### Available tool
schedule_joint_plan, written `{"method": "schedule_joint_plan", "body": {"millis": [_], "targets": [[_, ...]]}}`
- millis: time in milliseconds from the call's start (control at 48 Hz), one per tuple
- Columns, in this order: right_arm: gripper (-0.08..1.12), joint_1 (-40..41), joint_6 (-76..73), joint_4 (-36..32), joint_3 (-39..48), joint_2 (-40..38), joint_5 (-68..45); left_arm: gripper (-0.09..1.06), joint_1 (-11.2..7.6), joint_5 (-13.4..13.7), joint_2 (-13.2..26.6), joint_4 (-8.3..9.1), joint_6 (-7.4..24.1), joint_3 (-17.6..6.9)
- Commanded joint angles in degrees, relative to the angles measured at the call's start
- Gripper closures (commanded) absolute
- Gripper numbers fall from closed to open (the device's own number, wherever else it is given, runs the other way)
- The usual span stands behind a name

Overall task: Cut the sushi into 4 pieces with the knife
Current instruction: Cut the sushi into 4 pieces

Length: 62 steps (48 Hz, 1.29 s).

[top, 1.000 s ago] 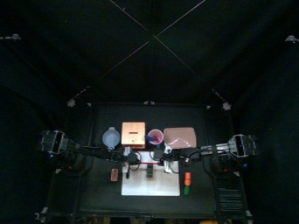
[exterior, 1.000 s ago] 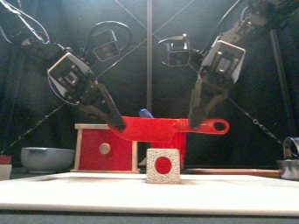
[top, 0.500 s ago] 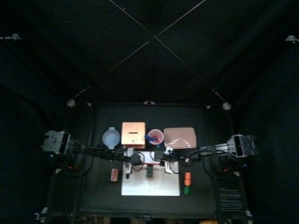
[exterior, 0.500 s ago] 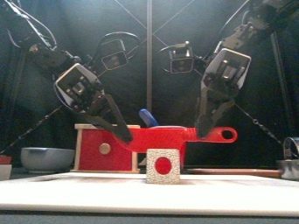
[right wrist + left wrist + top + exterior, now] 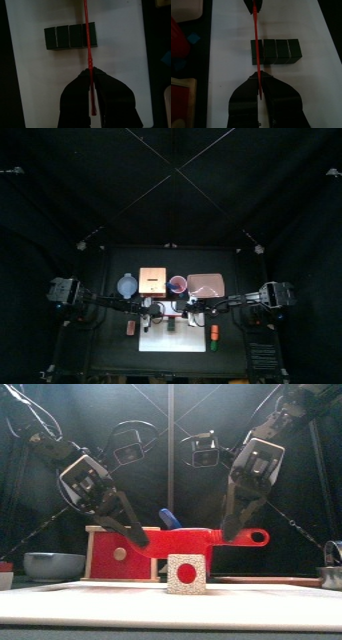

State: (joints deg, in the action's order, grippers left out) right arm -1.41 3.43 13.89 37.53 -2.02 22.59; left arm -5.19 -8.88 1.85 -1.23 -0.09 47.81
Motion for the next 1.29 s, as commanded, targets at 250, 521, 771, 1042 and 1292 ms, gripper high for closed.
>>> {"method": "schedule_joint_plan", "body": {"millis": [250, 521, 771, 1042, 1292], "targets": [[0.81, -1.05, -0.09, 0.18, -0.53, 0.97, -0.09, 0.56, -0.97, 0.35, 1.58, -1.32, 0.0, -0.44], [0.81, -1.32, -0.09, 1.58, 0.79, 4.22, -2.29, 0.56, -0.97, 0.35, 4.22, -1.67, -0.09, -0.62], [0.81, -2.55, 0.0, 2.9, 0.0, 8.35, -3.87, 0.56, -1.05, 1.14, 8.79, -3.34, 0.0, -0.88], [0.81, -2.37, 0.0, 2.46, -0.26, 8.0, -3.87, 0.56, -0.7, 2.37, 8.53, -3.25, 0.26, -1.41], [0.81, -0.97, 0.0, 0.18, -0.44, 7.21, -3.78, 0.56, 0.53, 2.37, 8.26, -1.67, 0.44, -1.76]]}}
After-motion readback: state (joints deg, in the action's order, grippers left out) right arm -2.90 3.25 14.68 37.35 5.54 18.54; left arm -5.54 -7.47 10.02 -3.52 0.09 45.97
